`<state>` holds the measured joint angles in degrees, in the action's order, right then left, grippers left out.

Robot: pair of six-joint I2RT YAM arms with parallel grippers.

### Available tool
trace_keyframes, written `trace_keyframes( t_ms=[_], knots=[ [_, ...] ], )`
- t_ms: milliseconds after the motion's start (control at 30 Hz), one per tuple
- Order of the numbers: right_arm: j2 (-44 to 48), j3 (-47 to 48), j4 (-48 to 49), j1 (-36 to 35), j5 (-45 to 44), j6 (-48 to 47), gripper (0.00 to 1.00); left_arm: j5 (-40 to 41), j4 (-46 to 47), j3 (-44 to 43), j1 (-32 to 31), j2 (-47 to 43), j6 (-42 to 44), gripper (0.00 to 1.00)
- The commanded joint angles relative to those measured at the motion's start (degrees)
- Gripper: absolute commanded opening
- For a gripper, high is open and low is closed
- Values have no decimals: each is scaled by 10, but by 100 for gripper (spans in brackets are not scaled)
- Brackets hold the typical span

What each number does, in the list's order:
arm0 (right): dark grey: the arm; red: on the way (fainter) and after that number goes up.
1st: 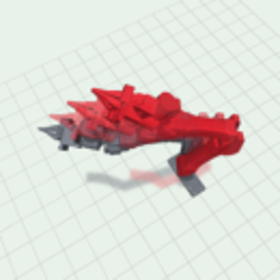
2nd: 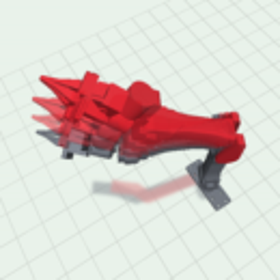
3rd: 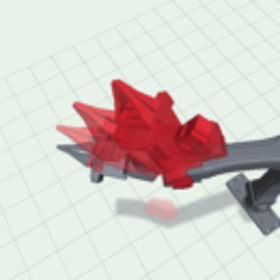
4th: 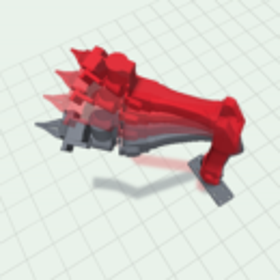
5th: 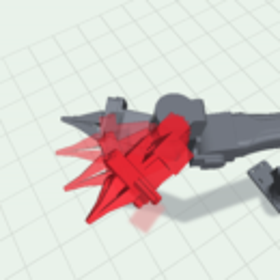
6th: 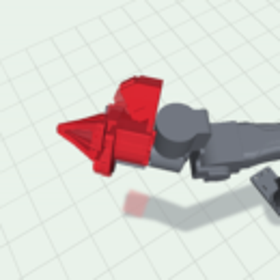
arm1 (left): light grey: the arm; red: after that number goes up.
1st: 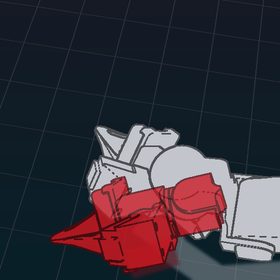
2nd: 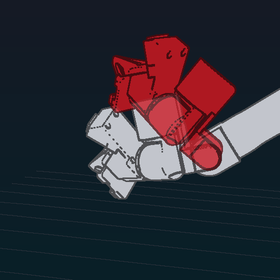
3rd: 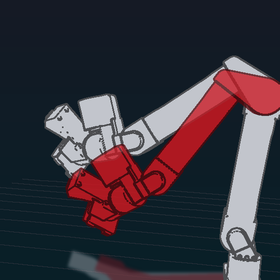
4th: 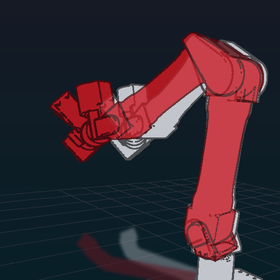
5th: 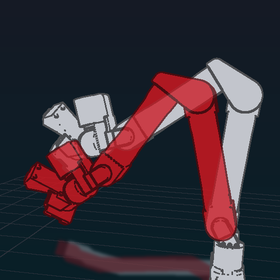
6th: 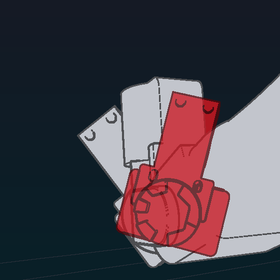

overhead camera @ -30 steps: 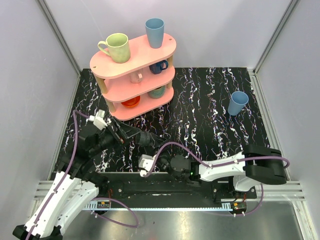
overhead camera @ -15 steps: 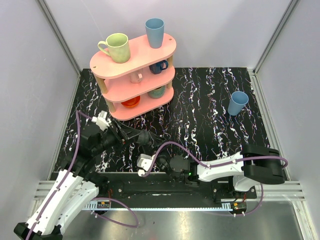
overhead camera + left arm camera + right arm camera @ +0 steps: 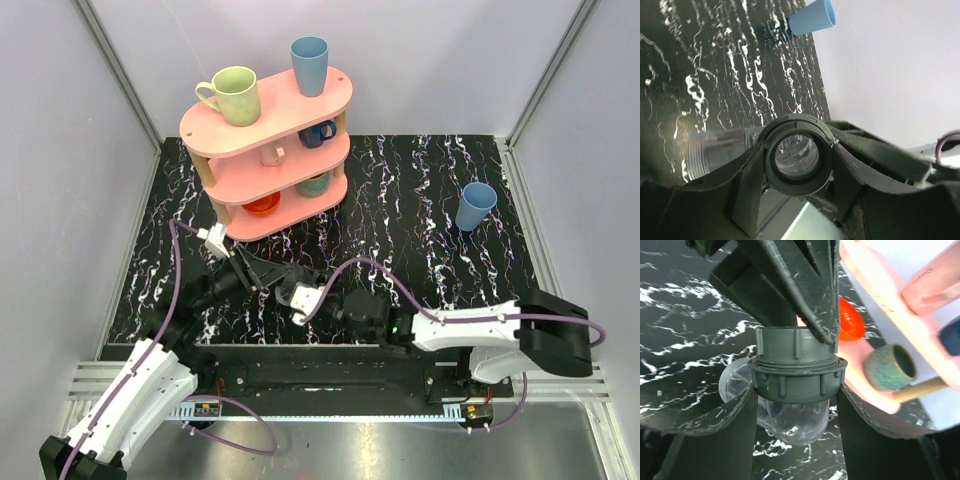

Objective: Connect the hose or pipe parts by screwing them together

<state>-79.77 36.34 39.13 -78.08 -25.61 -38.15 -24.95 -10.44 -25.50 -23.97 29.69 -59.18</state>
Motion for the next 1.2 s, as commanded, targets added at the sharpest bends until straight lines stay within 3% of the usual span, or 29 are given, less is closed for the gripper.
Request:
trace_keyframes(
  t_ms=[0,167,300,567,667,700,800,833,900,933,967,1167],
  knots=[
    [73,39,-61,78,192,168,0,-107,164,43,-3,-2,91,0],
    [102,42,-129,144,393,248,0,-192,266,63,-3,9,139,0],
    [109,46,-137,199,564,310,0,-246,287,54,-3,30,192,0],
    [66,91,-180,257,745,378,0,-270,372,62,-3,32,235,0],
    [58,93,-190,257,751,391,0,-304,362,53,-3,48,246,0],
    [57,93,-194,257,740,389,0,-311,340,43,-3,63,260,8],
    [61,94,-220,257,709,366,0,-259,170,-30,-4,96,295,66],
    [65,93,-223,257,697,361,0,-251,106,-46,-3,103,301,69],
    [77,86,-221,257,643,356,0,-245,72,-71,-3,110,297,75],
    [80,82,-218,257,627,352,0,-240,68,-71,-3,106,284,87],
    [81,80,-218,257,616,346,0,-227,67,-73,-2,100,271,90],
    [92,76,-231,251,523,312,0,-71,-21,-98,-2,53,153,91]
  ],
)
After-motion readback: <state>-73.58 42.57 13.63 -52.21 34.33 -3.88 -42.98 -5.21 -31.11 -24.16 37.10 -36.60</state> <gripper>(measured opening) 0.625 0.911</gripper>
